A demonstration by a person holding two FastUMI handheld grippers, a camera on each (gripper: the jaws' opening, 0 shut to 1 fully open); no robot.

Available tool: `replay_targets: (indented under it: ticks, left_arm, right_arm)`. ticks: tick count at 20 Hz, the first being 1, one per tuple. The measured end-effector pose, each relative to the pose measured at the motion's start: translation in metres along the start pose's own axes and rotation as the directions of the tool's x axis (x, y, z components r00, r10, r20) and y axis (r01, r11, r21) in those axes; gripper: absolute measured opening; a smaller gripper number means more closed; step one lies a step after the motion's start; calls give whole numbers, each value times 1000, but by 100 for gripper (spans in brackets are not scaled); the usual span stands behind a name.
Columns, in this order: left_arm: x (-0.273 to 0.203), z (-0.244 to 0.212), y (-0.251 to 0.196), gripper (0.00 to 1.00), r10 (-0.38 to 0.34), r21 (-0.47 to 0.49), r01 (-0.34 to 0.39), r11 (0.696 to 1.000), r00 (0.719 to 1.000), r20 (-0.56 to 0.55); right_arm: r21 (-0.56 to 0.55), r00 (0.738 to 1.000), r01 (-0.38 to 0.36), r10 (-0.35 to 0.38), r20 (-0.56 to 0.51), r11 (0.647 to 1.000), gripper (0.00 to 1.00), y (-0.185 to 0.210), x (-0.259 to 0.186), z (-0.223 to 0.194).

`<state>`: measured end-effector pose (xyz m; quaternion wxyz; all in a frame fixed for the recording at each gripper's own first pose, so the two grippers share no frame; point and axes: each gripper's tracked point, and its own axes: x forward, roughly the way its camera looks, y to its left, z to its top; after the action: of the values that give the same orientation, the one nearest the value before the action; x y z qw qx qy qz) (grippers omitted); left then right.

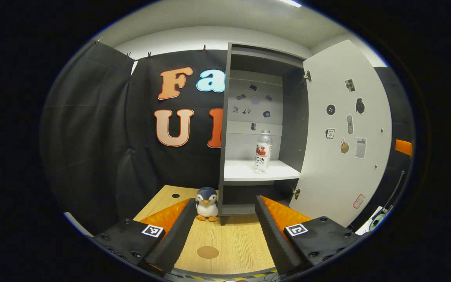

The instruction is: Open the cabinet door with the right hand, grasp the bottle in the cabinet with the left hand and place it on the coaster, then close the cabinet door with the right hand.

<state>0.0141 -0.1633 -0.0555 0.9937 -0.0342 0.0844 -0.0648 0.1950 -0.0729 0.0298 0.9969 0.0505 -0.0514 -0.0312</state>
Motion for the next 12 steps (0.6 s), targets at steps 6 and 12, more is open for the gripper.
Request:
replay_targets:
  ticks: [6, 12]
  left_arm:
    - [72, 16, -29, 97, -79, 28, 78, 997, 996, 38]
    - [177, 40, -87, 98, -208, 115, 196, 974, 973, 102]
  right_arm:
    - [29, 997, -25, 23, 67, 999, 7, 28, 3, 9]
    - [17, 1000, 25, -25, -4, 1000, 7, 39, 17, -11]
